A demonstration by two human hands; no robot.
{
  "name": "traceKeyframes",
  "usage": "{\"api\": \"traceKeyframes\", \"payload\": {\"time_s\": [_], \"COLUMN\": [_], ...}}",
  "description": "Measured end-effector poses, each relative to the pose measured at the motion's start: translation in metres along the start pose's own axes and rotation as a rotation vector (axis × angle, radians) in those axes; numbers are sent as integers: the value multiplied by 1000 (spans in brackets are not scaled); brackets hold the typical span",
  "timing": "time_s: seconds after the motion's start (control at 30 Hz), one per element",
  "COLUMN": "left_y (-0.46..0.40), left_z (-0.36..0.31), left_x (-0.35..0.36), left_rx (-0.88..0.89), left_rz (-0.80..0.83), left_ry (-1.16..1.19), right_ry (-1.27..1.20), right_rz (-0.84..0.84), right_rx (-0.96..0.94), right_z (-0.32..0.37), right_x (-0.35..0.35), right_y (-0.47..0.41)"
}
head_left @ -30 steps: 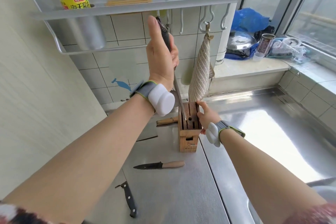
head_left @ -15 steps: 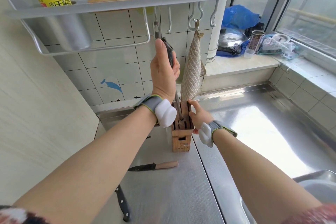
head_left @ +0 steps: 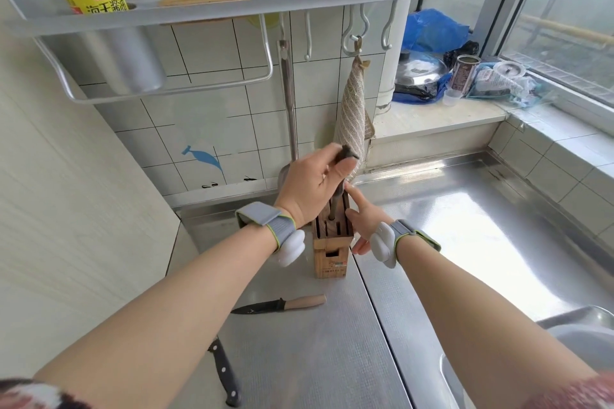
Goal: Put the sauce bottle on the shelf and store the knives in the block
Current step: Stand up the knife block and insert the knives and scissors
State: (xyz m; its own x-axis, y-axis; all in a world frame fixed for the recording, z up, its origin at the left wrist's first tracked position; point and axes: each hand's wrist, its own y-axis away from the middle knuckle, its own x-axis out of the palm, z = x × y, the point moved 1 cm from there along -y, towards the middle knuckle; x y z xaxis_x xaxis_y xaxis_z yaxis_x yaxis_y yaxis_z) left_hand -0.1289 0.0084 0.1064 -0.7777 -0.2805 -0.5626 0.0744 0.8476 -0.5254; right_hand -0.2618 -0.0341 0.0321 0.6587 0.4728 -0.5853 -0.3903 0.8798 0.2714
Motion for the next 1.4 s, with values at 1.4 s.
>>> {"api": "traceKeyframes", "payload": {"time_s": [1.4], "left_y": [99], "left_z": [73], "left_x": [3], "left_rx": [-433], "left_rz": [188], "left_ry": [-186], "right_ry": [23], "right_rz": [-40], "right_rx": [99], "right_z": [-10], "right_x": [13], "right_y": [-7]}}
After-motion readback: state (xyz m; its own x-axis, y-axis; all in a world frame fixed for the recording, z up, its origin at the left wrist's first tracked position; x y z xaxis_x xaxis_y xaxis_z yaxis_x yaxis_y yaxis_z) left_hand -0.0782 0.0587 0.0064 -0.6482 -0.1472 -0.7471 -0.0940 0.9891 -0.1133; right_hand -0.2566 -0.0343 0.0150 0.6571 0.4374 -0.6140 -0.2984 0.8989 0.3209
